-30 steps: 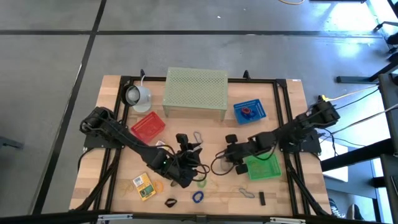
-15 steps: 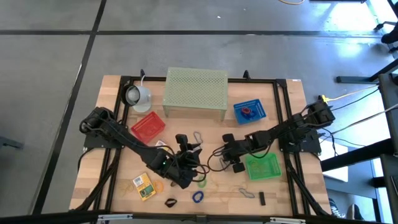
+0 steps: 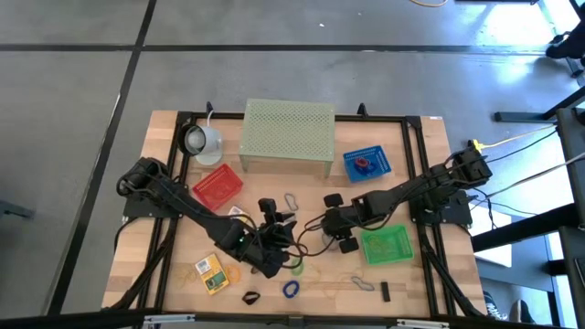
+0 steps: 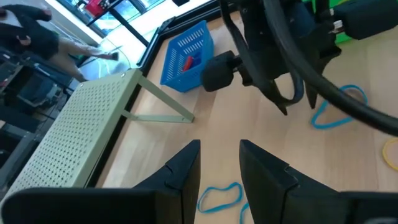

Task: Pick & Place Office Desk Supplies
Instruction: Put the blue rubber band into the green bin

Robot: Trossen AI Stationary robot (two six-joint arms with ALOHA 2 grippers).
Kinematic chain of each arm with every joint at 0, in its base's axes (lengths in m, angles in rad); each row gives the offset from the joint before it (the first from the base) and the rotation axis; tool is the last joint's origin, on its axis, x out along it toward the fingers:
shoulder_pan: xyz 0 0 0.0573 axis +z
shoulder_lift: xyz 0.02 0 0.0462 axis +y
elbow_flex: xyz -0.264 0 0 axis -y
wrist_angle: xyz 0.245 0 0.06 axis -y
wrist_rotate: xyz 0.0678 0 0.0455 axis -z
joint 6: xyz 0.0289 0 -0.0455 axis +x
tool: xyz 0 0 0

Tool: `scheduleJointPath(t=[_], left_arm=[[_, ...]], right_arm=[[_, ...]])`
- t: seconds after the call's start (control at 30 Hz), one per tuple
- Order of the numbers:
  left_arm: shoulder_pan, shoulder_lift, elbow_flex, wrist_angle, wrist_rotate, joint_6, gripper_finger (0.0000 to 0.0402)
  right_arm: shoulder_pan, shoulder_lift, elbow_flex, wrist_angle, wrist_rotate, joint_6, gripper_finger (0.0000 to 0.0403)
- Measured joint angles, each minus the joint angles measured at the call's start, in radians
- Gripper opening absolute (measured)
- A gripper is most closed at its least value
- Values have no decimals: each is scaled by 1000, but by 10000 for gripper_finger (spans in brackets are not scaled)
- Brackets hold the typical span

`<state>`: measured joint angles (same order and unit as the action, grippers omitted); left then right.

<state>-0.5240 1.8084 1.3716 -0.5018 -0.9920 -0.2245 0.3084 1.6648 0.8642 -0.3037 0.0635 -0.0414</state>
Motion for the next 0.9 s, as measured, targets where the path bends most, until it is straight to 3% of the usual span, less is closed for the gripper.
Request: scheduleJointPath(t=[0.5, 0.9], left_arm=[[-1, 0, 0, 0, 24, 1, 104], [-1, 0, 0, 0, 25, 1, 104]], right_arm=[[10, 104, 4, 58, -12, 60, 151], [13, 20, 8, 39, 0, 83, 151]])
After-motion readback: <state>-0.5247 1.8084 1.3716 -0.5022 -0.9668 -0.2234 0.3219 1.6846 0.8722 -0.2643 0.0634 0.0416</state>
